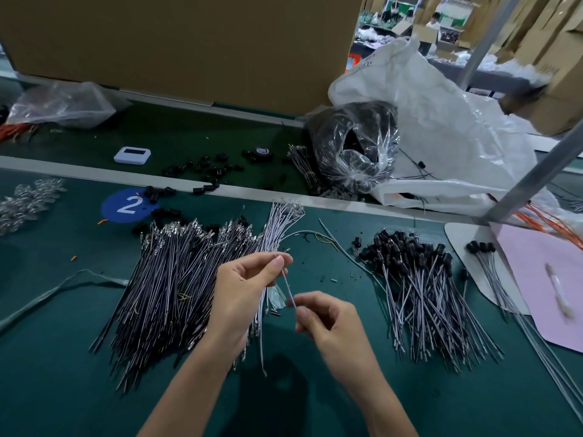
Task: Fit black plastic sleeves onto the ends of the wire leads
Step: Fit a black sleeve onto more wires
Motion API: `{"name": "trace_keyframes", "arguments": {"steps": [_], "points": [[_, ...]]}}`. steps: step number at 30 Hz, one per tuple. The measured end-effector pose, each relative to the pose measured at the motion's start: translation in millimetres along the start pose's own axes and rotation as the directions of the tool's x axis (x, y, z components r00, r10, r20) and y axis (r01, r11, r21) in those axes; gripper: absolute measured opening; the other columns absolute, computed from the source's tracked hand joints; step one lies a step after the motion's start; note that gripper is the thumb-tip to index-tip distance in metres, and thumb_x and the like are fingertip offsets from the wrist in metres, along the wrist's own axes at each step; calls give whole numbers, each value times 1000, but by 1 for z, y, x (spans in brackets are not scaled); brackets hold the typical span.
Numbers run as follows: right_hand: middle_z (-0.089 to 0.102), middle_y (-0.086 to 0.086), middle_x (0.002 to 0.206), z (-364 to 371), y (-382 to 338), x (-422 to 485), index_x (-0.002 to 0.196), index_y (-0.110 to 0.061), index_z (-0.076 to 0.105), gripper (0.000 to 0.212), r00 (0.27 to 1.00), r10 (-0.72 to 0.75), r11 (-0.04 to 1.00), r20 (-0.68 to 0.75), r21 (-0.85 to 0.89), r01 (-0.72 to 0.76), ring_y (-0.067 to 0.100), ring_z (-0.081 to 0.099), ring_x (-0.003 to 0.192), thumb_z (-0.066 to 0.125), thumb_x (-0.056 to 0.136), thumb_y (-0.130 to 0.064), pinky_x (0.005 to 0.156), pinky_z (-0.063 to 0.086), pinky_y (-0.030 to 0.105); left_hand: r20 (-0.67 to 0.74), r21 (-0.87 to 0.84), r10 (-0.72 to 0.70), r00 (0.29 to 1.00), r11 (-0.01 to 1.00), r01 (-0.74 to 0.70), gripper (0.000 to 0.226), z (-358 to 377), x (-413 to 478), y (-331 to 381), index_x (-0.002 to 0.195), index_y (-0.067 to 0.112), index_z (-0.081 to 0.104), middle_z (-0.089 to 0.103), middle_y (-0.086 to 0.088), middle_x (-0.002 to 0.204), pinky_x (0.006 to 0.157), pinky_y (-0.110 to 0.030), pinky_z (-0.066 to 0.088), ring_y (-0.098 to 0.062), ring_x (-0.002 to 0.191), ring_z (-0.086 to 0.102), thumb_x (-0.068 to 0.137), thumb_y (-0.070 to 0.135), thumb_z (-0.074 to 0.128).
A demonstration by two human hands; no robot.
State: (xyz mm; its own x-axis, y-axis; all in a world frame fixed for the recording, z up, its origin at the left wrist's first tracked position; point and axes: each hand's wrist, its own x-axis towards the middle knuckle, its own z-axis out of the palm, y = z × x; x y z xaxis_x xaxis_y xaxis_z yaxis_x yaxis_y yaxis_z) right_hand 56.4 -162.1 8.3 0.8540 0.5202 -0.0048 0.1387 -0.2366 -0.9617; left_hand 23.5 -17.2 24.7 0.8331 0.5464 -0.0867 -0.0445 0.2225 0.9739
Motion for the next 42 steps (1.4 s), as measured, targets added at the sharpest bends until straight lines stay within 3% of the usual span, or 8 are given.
{"name": "trace_keyframes", "arguments": {"steps": [3, 7, 10, 21, 32, 36, 39, 42], "points": [[65, -5, 62, -3, 5, -1, 78, -25, 73, 27, 998, 14, 993, -63, -120, -22, 6, 57, 60, 61, 92, -6, 64, 48, 26, -6, 283, 141, 990, 950, -134, 12, -8, -2, 0, 97, 22, 77, 76, 8, 95, 88, -32, 55, -7, 90, 69, 88, 23, 70], [67, -2, 64, -12, 15, -3, 76, -23, 73, 24, 978, 100, 992, -181, -63, -113, 6, 60, 63, 62, 92, -8, 68, 51, 32, -74, 910, 483, 872, 390, -138, 35, -44, -6, -5, 111, 11, 72, 73, -5, 98, 80, -38, 50, -25, 89, 65, 83, 32, 75], [67, -2, 65, -17, 20, -5, 77, -20, 73, 23, 968, 133, 989, -212, -32, -143, 5, 60, 63, 62, 92, -7, 70, 51, 30, -148, 979, 395, 907, 189, 78, 37, -66, -2, -6, 109, 5, 69, 72, -11, 87, 77, -43, 46, -33, 88, 59, 79, 24, 79], [68, 0, 67, -16, 22, -11, 79, -19, 74, 21, 970, 153, 988, -191, 7, -155, 7, 61, 66, 62, 92, -9, 75, 55, 37, -248, 924, 243, 938, 352, 153, 13, -66, 6, 0, 98, 11, 71, 71, -3, 79, 85, -43, 47, -28, 94, 57, 85, 9, 70], [69, -1, 68, -14, 1, -1, 78, -19, 73, 23, 981, 59, 996, -186, 74, -46, 2, 60, 63, 61, 93, -5, 59, 45, 13, -139, 855, 460, 877, 502, -129, 27, -44, -5, 21, 116, 8, 67, 66, -1, 88, 73, -32, 51, -18, 74, 60, 89, 3, 66], [72, -7, 81, -8, -19, 6, 84, -22, 72, 20, 959, -156, 988, -238, -20, 156, 6, 64, 75, 63, 92, -6, 67, 49, 19, -81, 640, 359, 930, 734, -228, 37, -37, -10, 34, 111, 22, 68, 69, 12, 74, 60, -6, 48, 0, 68, 66, 78, 8, 78], [71, -14, 93, -1, -31, 13, 88, -25, 70, 14, 890, -380, 915, -251, -241, 322, 9, 65, 95, 65, 90, -13, 83, 48, 22, 67, 435, 222, 973, 871, -229, 40, -31, -13, 38, 105, 25, 68, 74, 4, 73, 59, -15, 54, -9, 63, 70, 73, 5, 82], [70, -11, 83, 7, -34, 16, 89, -25, 67, 15, 926, -356, 912, -124, -264, 315, 11, 67, 85, 63, 92, -11, 80, 51, 26, 111, 223, 180, 977, 954, -201, 40, -24, -15, 38, 105, 17, 69, 75, -5, 75, 57, -19, 55, -17, 63, 72, 72, -1, 80]]}}
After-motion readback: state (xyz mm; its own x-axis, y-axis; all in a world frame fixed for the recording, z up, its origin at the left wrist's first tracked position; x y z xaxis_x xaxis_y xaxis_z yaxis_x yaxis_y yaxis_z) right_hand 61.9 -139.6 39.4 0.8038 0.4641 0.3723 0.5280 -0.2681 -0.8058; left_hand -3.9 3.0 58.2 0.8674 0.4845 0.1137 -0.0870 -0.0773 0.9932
